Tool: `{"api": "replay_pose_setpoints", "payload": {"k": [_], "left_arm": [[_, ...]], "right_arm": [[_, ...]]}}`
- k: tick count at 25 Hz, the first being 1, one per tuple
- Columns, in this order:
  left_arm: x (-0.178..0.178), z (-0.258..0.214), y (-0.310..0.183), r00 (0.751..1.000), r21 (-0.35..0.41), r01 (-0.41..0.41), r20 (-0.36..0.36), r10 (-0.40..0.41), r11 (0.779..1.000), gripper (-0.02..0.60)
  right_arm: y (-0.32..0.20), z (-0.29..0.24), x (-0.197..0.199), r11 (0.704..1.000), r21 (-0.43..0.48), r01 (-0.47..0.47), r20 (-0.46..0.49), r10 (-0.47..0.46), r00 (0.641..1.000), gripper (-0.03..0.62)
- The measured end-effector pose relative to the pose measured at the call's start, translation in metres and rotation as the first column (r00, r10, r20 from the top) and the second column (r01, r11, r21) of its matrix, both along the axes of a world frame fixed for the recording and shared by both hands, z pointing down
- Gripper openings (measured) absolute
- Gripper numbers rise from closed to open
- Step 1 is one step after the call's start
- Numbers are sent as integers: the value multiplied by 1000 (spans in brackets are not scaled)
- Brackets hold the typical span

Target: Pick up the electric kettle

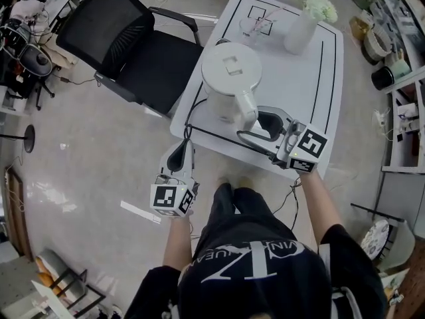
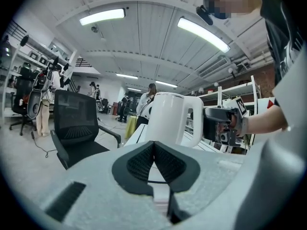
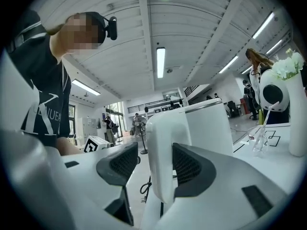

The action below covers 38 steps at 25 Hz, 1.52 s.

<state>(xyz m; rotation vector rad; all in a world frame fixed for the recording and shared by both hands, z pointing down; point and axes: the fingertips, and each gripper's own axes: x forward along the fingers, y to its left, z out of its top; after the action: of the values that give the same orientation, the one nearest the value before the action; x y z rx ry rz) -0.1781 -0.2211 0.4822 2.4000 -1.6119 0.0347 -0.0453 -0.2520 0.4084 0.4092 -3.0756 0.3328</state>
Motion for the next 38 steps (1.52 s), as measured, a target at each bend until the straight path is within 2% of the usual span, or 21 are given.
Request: {"api": "replay_pose_setpoints", "payload": {"k": [7,11,23,30,38], "left_arm": [[-10,6,5,999,-14,50,4,-50,999,9],[-13,5,8,998,-13,66,6,-66,998,9],[-21,23,29,994,-61,106,-6,-107,992,9],[-21,27,39,993,-74,115,-24,-118,991,9],[-27,18,44,991,-54,133,-6,-133,990,10]], "right_arm": [[-2,-3,-11,998,17,57,19,-57,998,227],[-5,-5,-18,997,10,80,56,-80,995,200],[-7,-9,-26,995,25,93,97,-95,991,149],[-21,-25,-19,999,-1,52,269,-50,962,140],[-34,-39,-21,1000,-21,16,341,-8,940,135]]}}
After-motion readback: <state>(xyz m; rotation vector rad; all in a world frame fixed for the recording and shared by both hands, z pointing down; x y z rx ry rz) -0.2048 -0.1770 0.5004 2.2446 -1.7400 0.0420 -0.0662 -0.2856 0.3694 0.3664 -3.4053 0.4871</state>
